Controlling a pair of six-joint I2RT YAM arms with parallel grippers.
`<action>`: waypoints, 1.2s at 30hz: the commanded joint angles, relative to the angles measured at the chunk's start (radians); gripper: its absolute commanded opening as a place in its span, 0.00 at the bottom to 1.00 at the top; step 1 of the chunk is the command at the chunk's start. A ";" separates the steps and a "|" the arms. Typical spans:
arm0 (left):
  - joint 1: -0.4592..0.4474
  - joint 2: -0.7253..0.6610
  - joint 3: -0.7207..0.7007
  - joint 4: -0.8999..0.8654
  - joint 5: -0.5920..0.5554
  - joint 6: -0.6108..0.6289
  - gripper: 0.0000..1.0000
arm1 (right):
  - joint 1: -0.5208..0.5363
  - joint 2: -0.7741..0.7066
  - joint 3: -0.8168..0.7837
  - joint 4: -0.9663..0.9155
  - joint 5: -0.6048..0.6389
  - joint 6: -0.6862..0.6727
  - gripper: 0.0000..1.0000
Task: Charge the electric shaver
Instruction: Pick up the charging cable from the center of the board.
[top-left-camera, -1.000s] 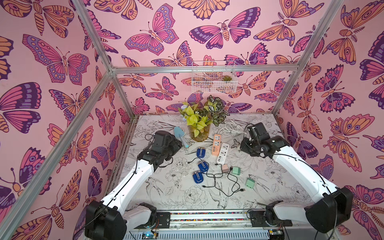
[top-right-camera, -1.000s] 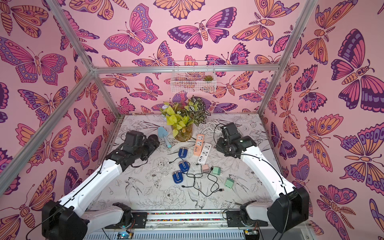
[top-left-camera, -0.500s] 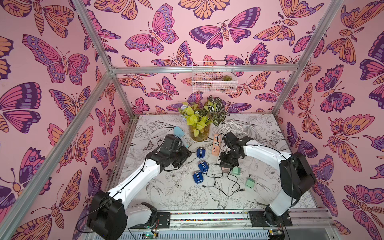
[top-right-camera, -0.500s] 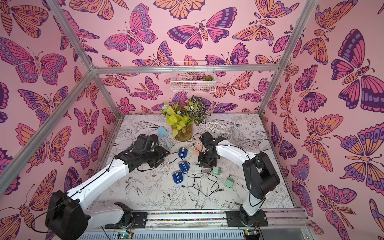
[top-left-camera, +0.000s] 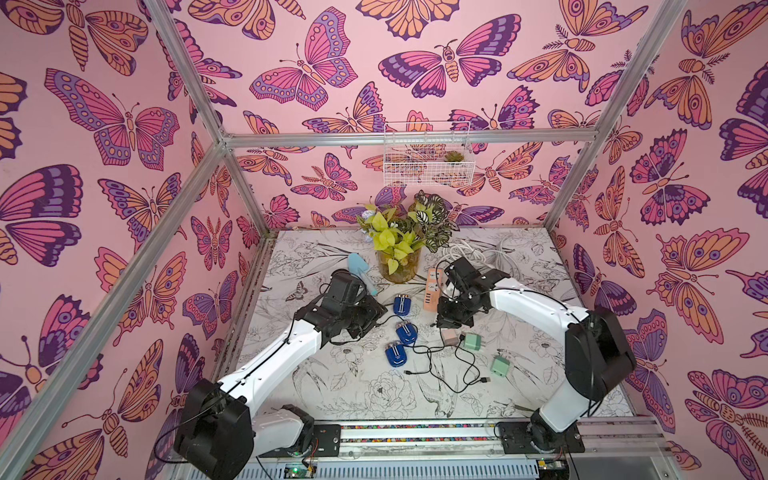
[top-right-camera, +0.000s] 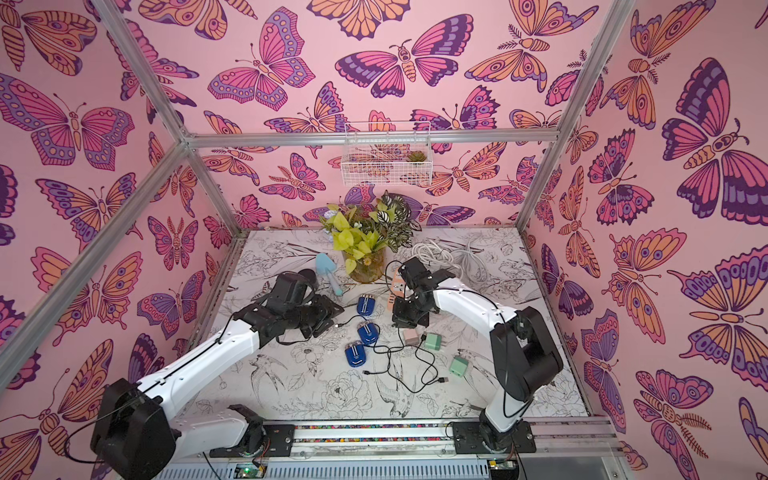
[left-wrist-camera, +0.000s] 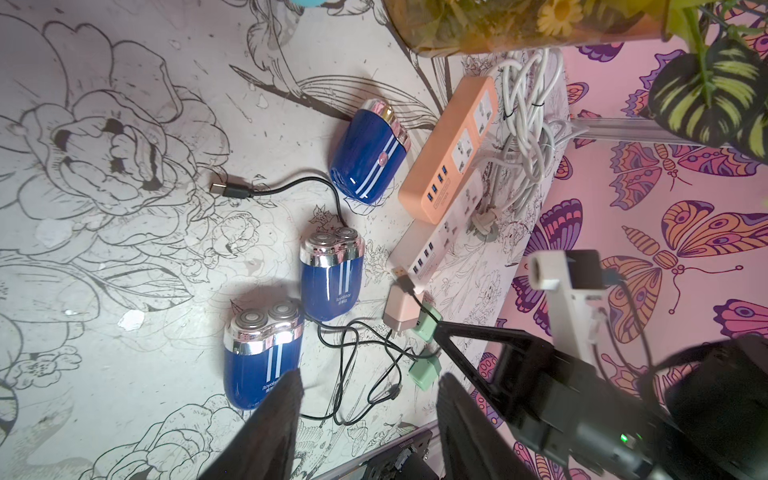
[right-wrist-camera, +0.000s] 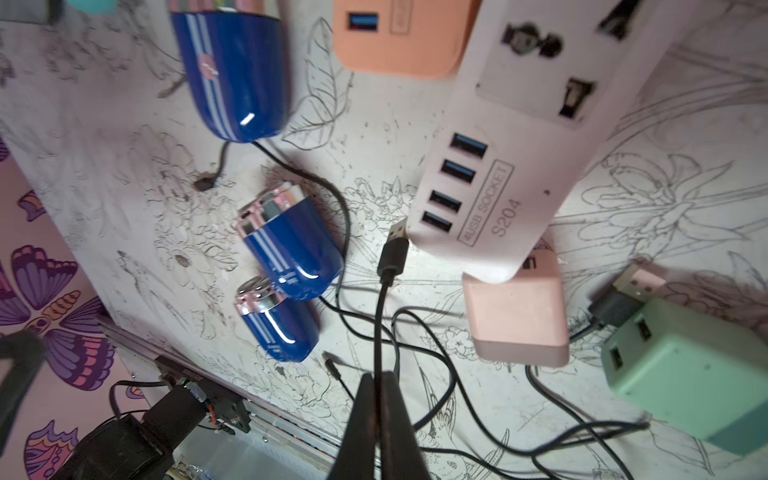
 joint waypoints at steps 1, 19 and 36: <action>-0.011 0.013 0.022 0.024 0.016 0.009 0.55 | 0.003 -0.099 0.057 -0.021 0.016 0.031 0.00; -0.045 -0.027 0.101 0.236 0.091 -0.182 0.48 | -0.006 -0.396 -0.025 0.311 0.114 0.206 0.00; -0.140 0.121 0.240 0.388 0.071 -0.382 0.44 | 0.010 -0.433 -0.200 0.647 -0.007 0.296 0.00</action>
